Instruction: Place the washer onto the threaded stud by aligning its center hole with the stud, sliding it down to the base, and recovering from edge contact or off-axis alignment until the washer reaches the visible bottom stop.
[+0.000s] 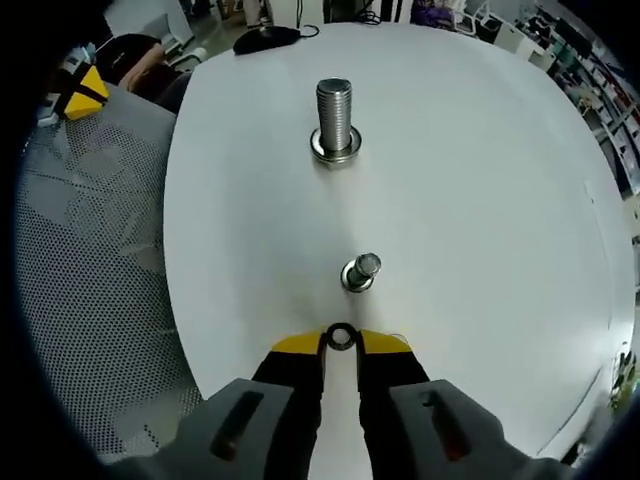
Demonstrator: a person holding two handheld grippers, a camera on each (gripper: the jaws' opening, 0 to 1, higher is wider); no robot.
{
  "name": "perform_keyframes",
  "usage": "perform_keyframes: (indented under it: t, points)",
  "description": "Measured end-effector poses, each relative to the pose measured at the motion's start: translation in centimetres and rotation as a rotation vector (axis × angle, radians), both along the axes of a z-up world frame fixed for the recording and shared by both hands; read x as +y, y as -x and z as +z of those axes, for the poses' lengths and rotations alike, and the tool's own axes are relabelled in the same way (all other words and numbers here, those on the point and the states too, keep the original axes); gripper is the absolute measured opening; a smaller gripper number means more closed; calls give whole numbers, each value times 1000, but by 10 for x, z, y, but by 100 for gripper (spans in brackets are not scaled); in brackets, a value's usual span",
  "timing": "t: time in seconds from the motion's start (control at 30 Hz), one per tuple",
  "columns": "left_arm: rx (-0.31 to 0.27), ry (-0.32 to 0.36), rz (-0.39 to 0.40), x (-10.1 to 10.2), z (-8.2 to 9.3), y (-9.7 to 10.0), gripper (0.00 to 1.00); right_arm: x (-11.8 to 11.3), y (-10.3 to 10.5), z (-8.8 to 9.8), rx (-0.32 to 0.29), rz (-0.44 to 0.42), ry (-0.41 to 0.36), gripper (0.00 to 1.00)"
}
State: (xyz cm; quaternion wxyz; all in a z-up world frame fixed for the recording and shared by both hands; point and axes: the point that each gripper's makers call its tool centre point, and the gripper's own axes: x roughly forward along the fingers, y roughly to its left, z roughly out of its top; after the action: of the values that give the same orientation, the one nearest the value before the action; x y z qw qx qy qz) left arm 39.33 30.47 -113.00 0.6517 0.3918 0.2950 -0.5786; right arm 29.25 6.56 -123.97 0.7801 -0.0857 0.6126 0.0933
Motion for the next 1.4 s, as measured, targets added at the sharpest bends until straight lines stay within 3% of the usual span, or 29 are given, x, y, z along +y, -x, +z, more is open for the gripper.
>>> perform_keyframes:
  t: [0.33,0.5,0.63,0.73,0.8,1.1,1.4]
  points:
    - [-4,8,5,-1,2,-1,0,0,1,1,54,-10,-8,14]
    - [-4,7,6,-1,1,-1,0,-3,1,0,19,30,-13,15]
    - [-6,3,6,0,1,0,0,-5,-4,0,-13,15,-39,15]
    - [-7,10,-12,-2,3,2,0,-1,-10,1,-74,-32,-49,15]
    - [-7,12,-8,-2,3,1,0,2,-12,2,-90,-14,-50,15]
    - [-7,4,2,-2,2,0,0,2,-14,-3,82,42,19,15]
    - [-7,1,6,-1,1,0,0,2,-12,-2,123,25,6,15]
